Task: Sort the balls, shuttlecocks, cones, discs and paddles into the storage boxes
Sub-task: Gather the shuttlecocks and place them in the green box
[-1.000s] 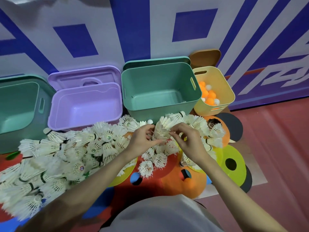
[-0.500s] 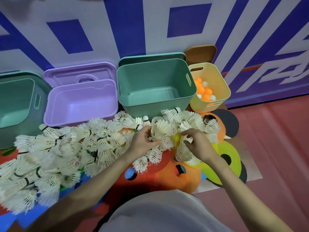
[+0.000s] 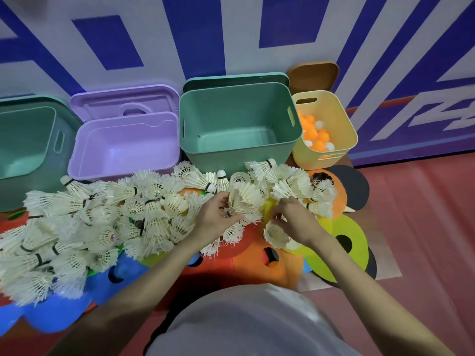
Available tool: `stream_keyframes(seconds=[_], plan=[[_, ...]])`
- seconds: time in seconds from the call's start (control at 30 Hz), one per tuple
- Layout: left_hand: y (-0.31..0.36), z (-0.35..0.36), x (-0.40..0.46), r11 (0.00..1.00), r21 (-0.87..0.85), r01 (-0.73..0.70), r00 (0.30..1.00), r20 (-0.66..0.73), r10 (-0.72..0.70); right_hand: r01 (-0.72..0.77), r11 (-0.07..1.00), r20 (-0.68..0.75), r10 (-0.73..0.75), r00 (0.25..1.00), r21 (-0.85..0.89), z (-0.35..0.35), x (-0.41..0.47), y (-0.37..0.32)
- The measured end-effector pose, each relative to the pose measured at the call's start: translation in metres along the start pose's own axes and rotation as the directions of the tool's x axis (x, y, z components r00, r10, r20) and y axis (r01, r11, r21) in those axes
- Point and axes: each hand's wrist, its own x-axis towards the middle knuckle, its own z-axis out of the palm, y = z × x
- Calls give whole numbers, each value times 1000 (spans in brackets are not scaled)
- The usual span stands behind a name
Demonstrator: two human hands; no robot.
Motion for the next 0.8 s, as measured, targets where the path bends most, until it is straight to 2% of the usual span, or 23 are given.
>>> stream_keyframes(seconds=[0.17,0.27,0.33,0.43,0.6,0.8], plan=[[1,-5,-2,994,92,-56,994,-83,64,-51,993,-169,68,983,106,-31,-1,1],[0,-7,0,993,104,-48,994,-90,57,-69,970,-379,156,912,232,-47,0,-5],[0,-8,1,992,117,-47,995,-86,57,-23,929,-460,203,864,368,-53,1,-12],[2,-8,4,991,121,-60,996,-64,68,24,868,-420,215,882,495,-51,8,-22],[15,-9,4,992,77,-98,995,-15,99,-21,859,-280,190,941,511,-33,25,-31],[15,-17,-3,994,-41,-106,993,40,107,-48,717,-189,247,951,695,-24,37,-33]])
